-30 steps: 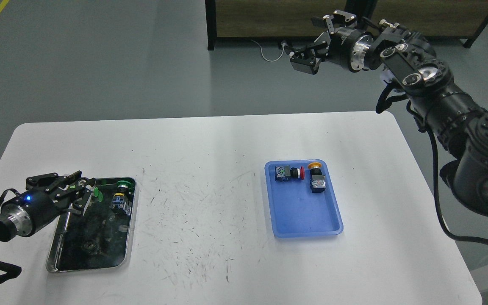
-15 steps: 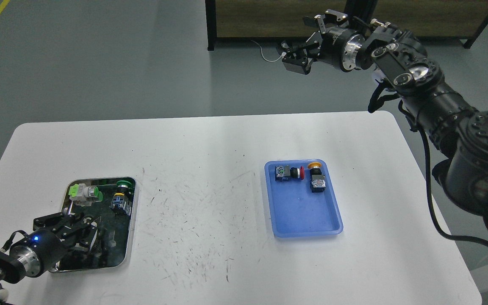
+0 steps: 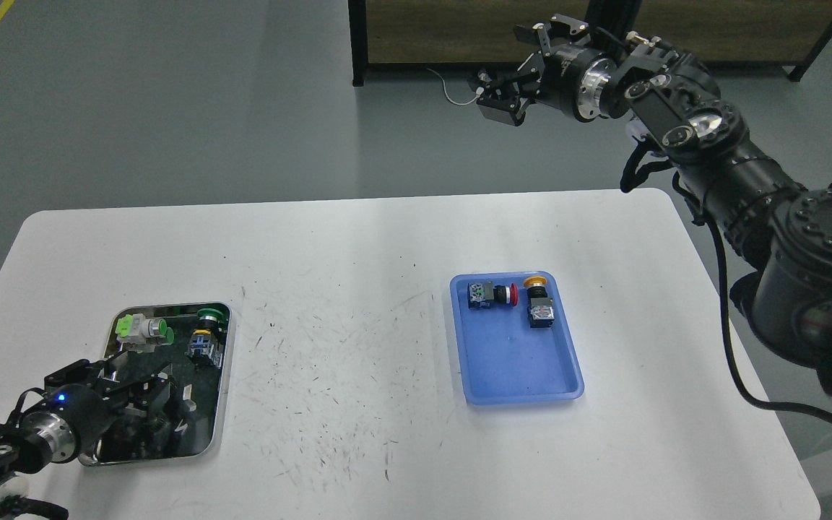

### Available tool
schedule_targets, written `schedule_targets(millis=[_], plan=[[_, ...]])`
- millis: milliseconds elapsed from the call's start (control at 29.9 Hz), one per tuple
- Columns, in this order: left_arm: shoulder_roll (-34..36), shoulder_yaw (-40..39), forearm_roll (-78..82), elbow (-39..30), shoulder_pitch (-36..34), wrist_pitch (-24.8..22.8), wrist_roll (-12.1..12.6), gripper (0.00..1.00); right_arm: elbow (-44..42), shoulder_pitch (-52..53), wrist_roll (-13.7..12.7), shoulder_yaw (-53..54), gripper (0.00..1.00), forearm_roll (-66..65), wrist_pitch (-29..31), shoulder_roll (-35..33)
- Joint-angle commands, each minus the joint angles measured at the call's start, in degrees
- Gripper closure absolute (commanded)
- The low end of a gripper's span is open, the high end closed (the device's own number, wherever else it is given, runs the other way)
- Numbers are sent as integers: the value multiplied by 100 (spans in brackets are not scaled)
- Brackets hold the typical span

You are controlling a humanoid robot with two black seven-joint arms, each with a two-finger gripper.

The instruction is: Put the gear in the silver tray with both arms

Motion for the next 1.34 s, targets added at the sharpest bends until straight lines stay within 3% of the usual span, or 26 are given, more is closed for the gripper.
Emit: schedule_targets(millis=[0,100,267,468,535,635,735,1070,1304], plan=[[165,-469,-38,-45,-32,77,92,3,-17,1,3,155,1,34,-163,0],[516,-1067,-47,-150,-215,86,276,2,-17,27,3,655,1,34,-338,-35],[983,-1464,-47,-212,-1312,78,909,2,0,44,11,1113,1,51,-874,-210],[1176,-1122,-617,-98,-2973,60,998,2,1,-17,-32,1702,1,367,-1279,-571],[1142,-833,-810,68,-3562,51,1120,2,-8,-8,-163,1755,1,639,-1288,-632],[1010,-236,-890,463,-4449,86,1445,3,-26,44,-593,1782,1,982,-1349,-729],[607,4,-960,885,-4891,86,1604,3,-26,123,-762,1791,1,1062,-1499,-826],[-300,127,-1163,1721,-5507,121,1675,2,-17,361,-631,1799,1,1080,-1552,-967],[-423,408,-1172,1757,-5815,332,1675,2,44,616,-586,1808,1,1080,-1849,-1037]])
